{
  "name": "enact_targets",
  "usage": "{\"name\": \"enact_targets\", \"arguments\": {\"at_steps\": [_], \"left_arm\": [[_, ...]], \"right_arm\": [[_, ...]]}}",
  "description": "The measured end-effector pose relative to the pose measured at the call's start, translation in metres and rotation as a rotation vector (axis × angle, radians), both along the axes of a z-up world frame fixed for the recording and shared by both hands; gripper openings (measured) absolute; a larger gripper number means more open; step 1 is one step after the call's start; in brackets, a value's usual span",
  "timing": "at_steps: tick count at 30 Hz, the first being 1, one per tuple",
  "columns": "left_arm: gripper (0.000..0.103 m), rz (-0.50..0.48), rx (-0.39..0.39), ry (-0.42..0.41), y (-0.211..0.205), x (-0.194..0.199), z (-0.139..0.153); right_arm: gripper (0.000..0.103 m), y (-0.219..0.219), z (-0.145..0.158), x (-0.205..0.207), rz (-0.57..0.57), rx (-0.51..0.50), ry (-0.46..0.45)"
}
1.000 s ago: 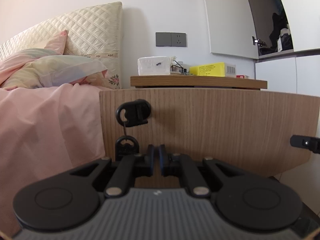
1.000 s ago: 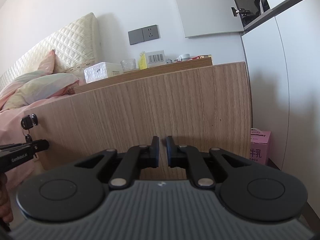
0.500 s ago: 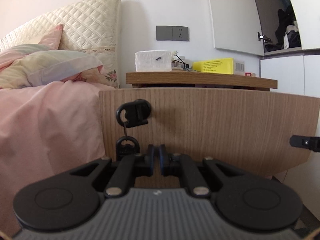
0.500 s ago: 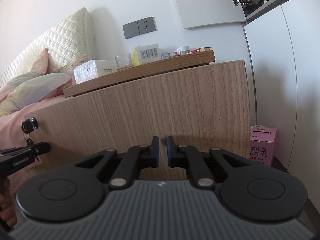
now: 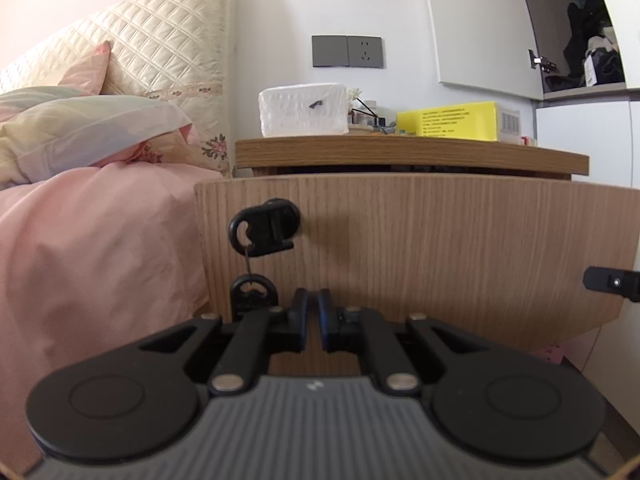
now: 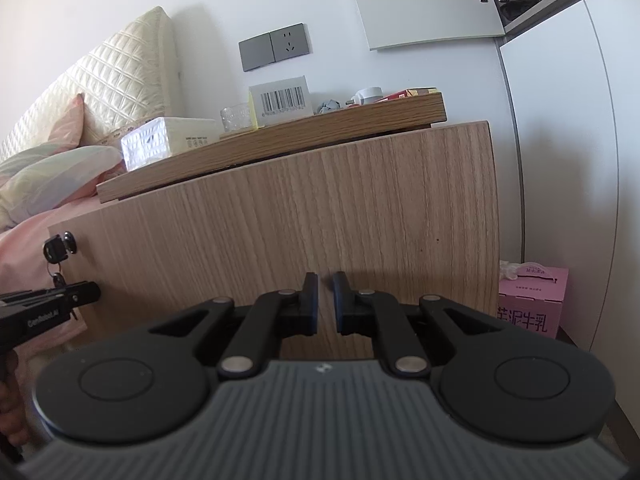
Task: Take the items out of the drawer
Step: 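Push the drawer front fully shut with both closed tools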
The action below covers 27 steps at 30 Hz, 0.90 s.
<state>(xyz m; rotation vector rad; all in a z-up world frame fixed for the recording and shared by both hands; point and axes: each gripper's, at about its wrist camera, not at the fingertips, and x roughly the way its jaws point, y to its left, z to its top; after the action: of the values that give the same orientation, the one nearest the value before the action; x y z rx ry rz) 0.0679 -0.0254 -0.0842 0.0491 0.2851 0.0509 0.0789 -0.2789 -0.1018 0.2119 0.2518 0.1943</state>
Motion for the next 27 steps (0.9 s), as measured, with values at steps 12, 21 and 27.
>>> {"name": "enact_targets", "arguments": {"at_steps": [12,21,27], "left_arm": [[0.008,0.001,0.02,-0.007,-0.002,0.044,-0.002],[0.013,-0.006,0.006,-0.026,-0.001,0.076,-0.007],[0.014,-0.015,0.011,-0.008,-0.001,0.093,-0.014]], "right_arm": [[0.009,0.0,-0.004,0.04,0.004,-0.006,-0.022],[0.009,0.0,-0.001,0.073,0.026,-0.029,-0.006],[0.009,0.002,-0.005,0.087,0.022,-0.045,-0.024]]}}
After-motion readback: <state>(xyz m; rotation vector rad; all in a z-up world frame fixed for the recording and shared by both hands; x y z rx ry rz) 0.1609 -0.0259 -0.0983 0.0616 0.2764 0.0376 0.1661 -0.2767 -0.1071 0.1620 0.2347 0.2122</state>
